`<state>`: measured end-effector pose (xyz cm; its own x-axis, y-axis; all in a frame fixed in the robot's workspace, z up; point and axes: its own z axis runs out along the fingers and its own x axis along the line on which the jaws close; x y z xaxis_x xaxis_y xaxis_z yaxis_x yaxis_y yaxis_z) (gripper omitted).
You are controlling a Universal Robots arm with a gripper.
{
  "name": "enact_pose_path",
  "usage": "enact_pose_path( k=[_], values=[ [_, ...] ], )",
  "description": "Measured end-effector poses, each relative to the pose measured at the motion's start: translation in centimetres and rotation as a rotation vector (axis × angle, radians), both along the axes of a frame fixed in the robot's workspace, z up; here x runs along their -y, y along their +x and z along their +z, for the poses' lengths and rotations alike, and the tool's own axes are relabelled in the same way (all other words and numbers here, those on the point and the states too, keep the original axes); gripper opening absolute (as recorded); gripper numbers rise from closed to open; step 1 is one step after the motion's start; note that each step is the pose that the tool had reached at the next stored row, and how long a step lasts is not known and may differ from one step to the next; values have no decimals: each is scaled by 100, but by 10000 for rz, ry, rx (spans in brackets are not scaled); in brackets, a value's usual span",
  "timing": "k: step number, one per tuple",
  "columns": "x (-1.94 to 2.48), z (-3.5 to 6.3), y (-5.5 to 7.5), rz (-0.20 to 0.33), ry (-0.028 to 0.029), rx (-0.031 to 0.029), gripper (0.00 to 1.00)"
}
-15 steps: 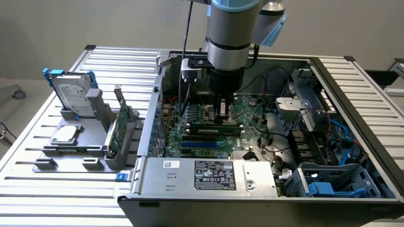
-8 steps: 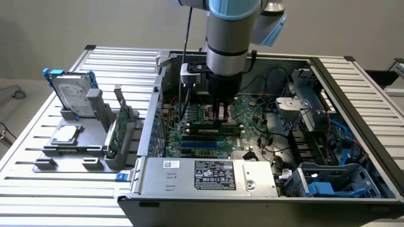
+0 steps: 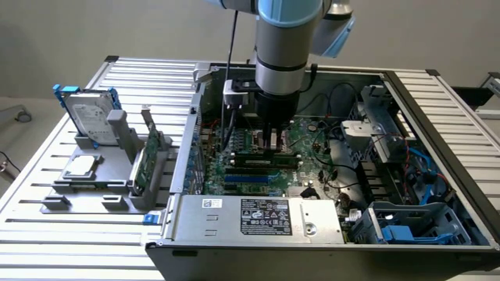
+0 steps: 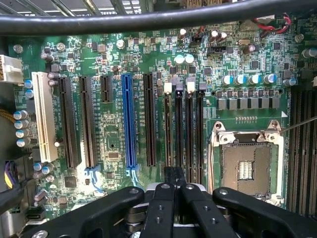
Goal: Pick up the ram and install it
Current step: 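Press down the ram until it locks into place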
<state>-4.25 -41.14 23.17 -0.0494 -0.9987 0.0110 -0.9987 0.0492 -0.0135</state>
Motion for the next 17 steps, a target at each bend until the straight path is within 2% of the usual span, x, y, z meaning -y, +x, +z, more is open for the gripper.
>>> enact_pose_path(
  k=[14, 16, 17],
  values=[
    [1, -68, -1, -1, -7, -4, 11],
    [-3, -41, 1, -1, 22, 0, 11],
    [-2, 4, 0, -1, 12, -9, 11]
  ],
)
